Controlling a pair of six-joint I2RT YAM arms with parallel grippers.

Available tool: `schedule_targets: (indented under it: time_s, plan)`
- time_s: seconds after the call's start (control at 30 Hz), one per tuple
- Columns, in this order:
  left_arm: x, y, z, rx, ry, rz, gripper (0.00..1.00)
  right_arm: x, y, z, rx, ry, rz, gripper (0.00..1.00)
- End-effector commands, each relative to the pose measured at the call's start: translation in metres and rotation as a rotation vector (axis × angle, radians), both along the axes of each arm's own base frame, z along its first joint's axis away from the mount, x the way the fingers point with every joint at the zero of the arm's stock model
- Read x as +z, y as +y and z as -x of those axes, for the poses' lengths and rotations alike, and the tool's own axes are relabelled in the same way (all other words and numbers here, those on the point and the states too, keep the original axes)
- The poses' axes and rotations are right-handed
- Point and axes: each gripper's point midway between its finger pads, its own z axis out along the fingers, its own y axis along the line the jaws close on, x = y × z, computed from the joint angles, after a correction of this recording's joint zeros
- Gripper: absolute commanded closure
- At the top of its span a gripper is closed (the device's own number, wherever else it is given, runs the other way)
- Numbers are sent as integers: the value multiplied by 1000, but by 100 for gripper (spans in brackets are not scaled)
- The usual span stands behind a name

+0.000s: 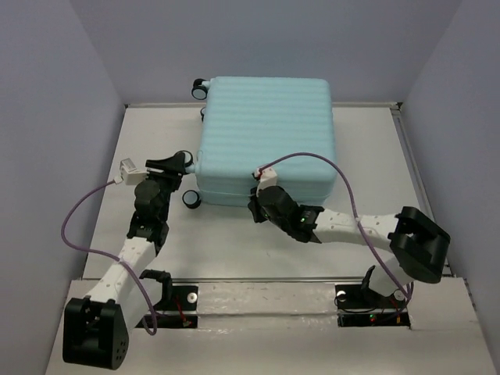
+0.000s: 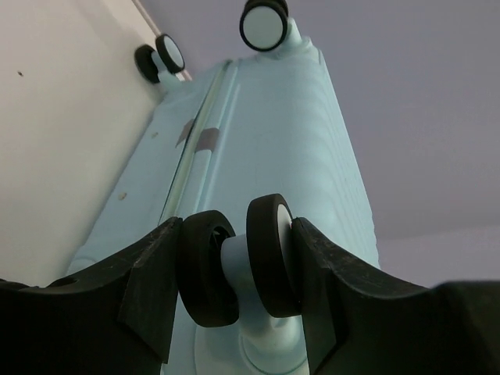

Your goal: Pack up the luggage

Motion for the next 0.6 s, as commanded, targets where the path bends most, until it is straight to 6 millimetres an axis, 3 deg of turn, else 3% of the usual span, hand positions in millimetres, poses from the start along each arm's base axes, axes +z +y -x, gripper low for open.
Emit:
schedule_targets:
  time_s: [0.0,0.03,0.1,0.13,0.2,0.3,0.33,0.37,0.43,0.5,0.57]
  plan:
    - [-4,-117,76,-612,-5,-130,94,31,78,48,291,16,-178,93]
    - [-1,-117,80,-616,-10,-141,94,37,78,48,294,5,-184,93]
    - [2,-119,91,-634,-12,-160,94,25,58,40,254,18,-168,93]
    - [4,-122,96,-646,-20,-164,94,35,51,38,250,7,-197,93]
    - [4,-129,105,-668,-25,-154,94,36,40,35,252,-2,-210,93]
    - [4,-150,122,-711,-27,-135,94,51,23,20,260,-58,-212,93]
    - [3,-168,137,-772,-24,-132,94,56,11,8,238,-74,-211,93]
    - [2,-175,143,-784,-15,-125,94,70,9,12,288,-90,-238,93]
    - [4,-188,144,-766,-8,-126,94,82,-5,6,308,-138,-227,93]
    - [10,-211,159,-811,-26,-121,94,91,-21,8,313,-160,-196,93]
    - [15,-233,161,-845,-30,-138,94,82,-27,20,335,-126,-190,93]
